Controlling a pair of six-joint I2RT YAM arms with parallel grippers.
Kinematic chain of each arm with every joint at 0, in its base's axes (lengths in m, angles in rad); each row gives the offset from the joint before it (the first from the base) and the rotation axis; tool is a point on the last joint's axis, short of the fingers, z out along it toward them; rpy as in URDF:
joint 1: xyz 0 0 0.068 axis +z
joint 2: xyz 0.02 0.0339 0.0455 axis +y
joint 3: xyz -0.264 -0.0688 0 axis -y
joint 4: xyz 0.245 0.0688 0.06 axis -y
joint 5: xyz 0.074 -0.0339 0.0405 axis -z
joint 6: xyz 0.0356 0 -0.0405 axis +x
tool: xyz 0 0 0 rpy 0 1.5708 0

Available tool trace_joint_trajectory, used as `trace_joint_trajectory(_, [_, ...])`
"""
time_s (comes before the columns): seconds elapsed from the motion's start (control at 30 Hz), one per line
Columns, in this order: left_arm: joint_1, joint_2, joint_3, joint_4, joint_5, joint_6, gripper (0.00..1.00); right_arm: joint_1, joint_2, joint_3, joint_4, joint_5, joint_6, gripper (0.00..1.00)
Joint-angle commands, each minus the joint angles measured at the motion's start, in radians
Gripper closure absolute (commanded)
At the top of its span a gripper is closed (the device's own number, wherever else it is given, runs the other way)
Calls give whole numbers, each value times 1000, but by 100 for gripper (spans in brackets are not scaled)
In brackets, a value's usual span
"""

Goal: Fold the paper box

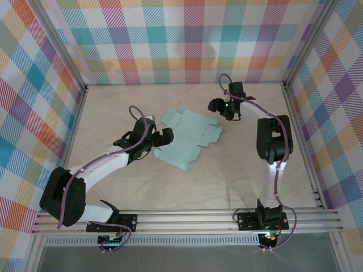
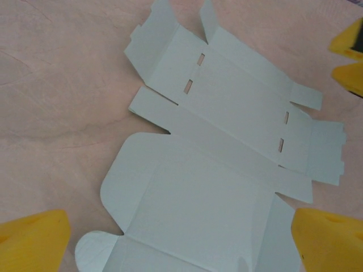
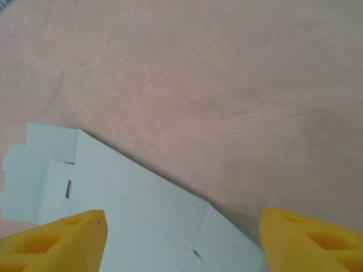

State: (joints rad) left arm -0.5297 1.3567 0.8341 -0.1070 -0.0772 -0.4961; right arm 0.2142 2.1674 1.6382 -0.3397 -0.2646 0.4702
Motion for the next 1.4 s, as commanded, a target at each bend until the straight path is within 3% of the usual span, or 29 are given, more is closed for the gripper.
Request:
trace_joint_trajectory(0.0, [-6,-47,21,-38,-25,30,0,24,68,81,-76,-106,2,29])
trace_joint_trajectory(0.13, [-6,-74,6,-57,-40,30,0,34,86,60,-67,-136,16,31])
trace_joint_trajectory(0.37, [-6,-91,-15,-46,-36,15,0,41,-58,-160,-17,-132,-18,37])
trace_joint_trajectory(0.53, [-6,-84,-34,-12,-24,-6,0,86,-207,-367,33,-124,-36,52])
trace_joint_trajectory(0.67, [-6,-70,-41,-2,-15,-14,0,157,-343,-539,87,-92,-5,73])
trace_joint_trajectory(0.77, [-6,-66,-44,2,-10,-16,0,206,-426,-626,116,-70,19,72])
trace_joint_trajectory(0.83, [-6,-67,-47,1,-10,-16,0,208,-464,-653,106,-52,32,59])
trace_joint_trajectory(0.9, [-6,-65,-47,2,-15,-13,0,207,-492,-647,70,23,15,49])
trace_joint_trajectory(1.03, [-5,-50,-43,11,-9,-20,0,184,-451,-554,30,46,-32,45])
trace_joint_trajectory(1.37, [2,-120,-82,-32,-71,-37,0,234,-112,-143,-57,-143,-92,57])
